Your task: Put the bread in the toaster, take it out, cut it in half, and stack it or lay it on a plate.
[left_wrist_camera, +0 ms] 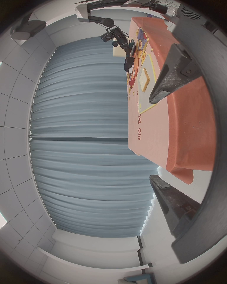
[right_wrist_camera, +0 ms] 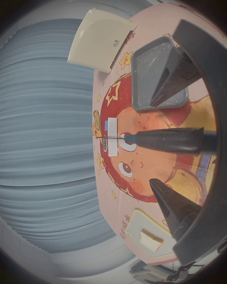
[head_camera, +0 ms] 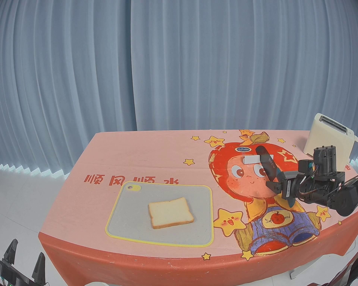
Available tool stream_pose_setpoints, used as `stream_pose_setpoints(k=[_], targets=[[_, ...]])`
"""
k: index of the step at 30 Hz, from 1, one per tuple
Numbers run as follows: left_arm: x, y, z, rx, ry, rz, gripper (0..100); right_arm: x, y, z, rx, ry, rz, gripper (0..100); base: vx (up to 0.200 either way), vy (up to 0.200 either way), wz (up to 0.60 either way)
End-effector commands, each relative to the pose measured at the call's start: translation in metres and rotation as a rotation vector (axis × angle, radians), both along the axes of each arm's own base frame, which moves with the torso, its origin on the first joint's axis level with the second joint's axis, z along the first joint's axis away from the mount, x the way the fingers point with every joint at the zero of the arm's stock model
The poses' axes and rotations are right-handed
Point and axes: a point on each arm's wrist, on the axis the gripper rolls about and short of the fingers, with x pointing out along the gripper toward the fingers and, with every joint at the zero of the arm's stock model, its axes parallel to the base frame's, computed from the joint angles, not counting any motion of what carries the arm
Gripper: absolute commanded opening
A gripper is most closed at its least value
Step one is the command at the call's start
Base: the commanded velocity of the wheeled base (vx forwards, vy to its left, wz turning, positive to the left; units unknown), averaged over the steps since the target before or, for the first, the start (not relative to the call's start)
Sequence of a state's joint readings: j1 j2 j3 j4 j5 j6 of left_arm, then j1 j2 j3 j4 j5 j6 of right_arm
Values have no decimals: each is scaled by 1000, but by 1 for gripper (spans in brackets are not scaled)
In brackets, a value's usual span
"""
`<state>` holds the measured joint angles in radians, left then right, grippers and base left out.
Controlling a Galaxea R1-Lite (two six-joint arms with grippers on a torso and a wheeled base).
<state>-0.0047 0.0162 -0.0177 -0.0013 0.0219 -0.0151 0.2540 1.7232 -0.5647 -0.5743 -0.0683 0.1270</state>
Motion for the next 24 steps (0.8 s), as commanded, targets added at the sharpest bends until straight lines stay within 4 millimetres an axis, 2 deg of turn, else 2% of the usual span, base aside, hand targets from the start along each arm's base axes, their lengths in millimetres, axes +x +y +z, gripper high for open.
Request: stream_pose_setpoints(k=[1, 24], targets=[[1, 0, -5, 0, 12, 1, 100, 2, 2, 6, 7, -17, 1, 100, 0, 0, 0], [1, 0, -5, 0, 12, 0, 100, 3, 8, 3, -20, -6, 6, 100, 0, 0, 0]])
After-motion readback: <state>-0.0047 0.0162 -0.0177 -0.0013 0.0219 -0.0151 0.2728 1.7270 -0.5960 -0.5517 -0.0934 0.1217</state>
